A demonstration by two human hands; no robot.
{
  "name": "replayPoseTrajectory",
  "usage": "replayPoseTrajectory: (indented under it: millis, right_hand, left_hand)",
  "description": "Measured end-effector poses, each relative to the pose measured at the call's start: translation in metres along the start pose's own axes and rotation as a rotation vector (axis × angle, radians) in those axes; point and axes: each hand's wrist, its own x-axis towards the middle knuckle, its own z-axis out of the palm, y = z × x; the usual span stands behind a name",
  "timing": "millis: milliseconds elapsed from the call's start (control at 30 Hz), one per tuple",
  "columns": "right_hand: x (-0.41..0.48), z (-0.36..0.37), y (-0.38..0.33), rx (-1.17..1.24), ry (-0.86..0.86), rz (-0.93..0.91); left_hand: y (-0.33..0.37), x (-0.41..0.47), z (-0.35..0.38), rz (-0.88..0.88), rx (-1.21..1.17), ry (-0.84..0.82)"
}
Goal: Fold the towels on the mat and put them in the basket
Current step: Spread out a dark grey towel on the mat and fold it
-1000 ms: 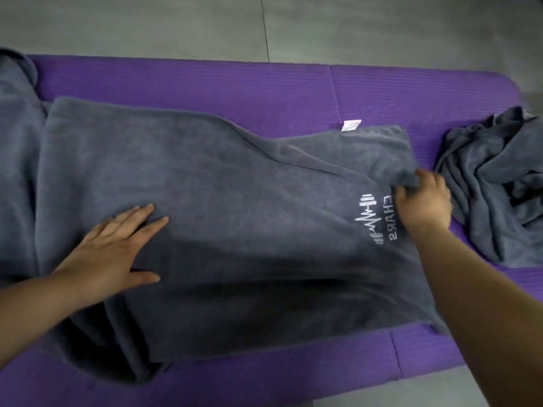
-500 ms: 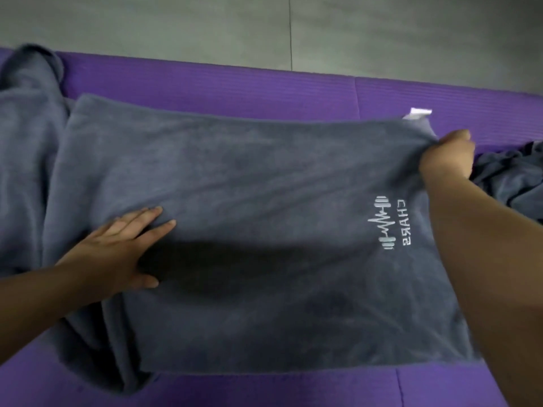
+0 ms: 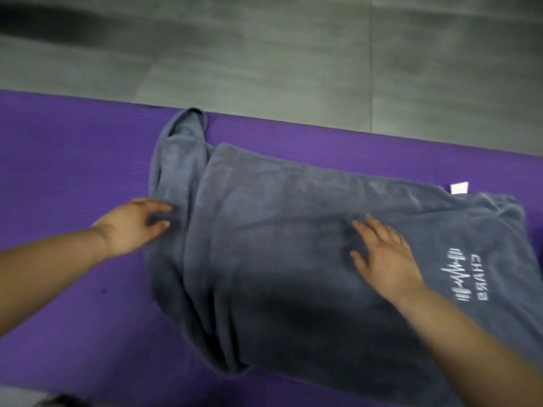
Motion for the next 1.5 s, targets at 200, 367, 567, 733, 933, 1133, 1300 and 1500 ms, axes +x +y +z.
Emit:
replayPoseTrajectory:
  millis: [200,367,567,733,933,1133,1300,1500]
  right_hand:
    - [0.013,-0.008,-0.112,-0.083,-0.44,-0.244]
    - [0.036,0.013,-0.174,-0.206,-0.344,-0.368]
    - [0.021,0.066,-0.224,-0.04,-0.383,0.114]
    - [0.018,0.062,-0.21,-0.015,-0.291,0.093]
    - [0.014,0.07,-0.214,-0.037,-0.192,0.099]
    - [0.011,0.075,-0.231,-0.094,-0.071,0.145]
    - [0.028,0.073,-0.252,0.013,0.119,0.254]
    - [0.048,0.079,-0.283,0.08,0.169,0.104]
  left_hand:
    - [-0.075,0.019,0.002,-0.275,-0.315,0.144]
    - [-0.103,0.039,0.021,-0.316,-0.468,0.319]
    - [-0.085,0.042,0.033,-0.291,-0.253,0.291]
    - [-0.069,0.052,0.03,-0.23,-0.529,0.288]
    - [-0.102,0.018,-0.007,-0.183,-1.524,0.437]
    - [-0.204,-0.047,-0.047,-0.304,-0.858,0.726]
    - [-0.263,-0.099,-0.05,-0.409,-0.227,0.034]
    - [-0.26,-0.082,-0.049,-0.448,-0.193,0.199]
